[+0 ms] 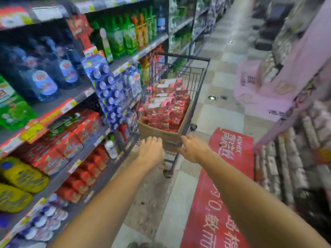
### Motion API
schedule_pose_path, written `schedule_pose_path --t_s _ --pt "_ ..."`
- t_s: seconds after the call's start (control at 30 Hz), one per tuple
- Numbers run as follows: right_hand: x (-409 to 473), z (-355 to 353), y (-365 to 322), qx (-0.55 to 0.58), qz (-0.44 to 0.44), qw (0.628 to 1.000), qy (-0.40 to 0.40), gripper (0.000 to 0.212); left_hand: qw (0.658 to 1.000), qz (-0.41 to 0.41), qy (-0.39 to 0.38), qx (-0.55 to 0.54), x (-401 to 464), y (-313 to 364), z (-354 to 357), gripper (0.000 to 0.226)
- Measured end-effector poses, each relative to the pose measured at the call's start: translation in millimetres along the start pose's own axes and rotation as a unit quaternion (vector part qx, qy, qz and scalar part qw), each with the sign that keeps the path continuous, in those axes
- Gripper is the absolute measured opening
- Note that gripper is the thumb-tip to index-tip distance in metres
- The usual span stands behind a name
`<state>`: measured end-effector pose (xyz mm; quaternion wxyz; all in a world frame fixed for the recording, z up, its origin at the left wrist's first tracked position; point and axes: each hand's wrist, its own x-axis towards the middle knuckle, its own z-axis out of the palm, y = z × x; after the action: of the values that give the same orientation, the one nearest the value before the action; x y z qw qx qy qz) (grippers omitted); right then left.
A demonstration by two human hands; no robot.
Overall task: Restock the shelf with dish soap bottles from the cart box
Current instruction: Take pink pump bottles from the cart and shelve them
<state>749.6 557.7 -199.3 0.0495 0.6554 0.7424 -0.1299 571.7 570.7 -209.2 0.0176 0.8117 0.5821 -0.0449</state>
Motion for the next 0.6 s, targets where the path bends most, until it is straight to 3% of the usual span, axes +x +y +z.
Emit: schedule_pose_path --t_s 0.27,0.43,0.6 --pt "38 7 74 0.035 0.050 0.998 -0.023 0.050 0.999 0.048 -0.005 0.008 96 56 9 0.043" --pt "104 -1 119 0.035 0.062 0.997 -0.025 0.050 0.998 0.062 -0.020 0.001 177 73 20 0.039" --pt "188 -8 153 0.035 0.046 0.994 -0.088 0.047 0.998 0.031 -0.047 -0.028 266 72 29 0.044"
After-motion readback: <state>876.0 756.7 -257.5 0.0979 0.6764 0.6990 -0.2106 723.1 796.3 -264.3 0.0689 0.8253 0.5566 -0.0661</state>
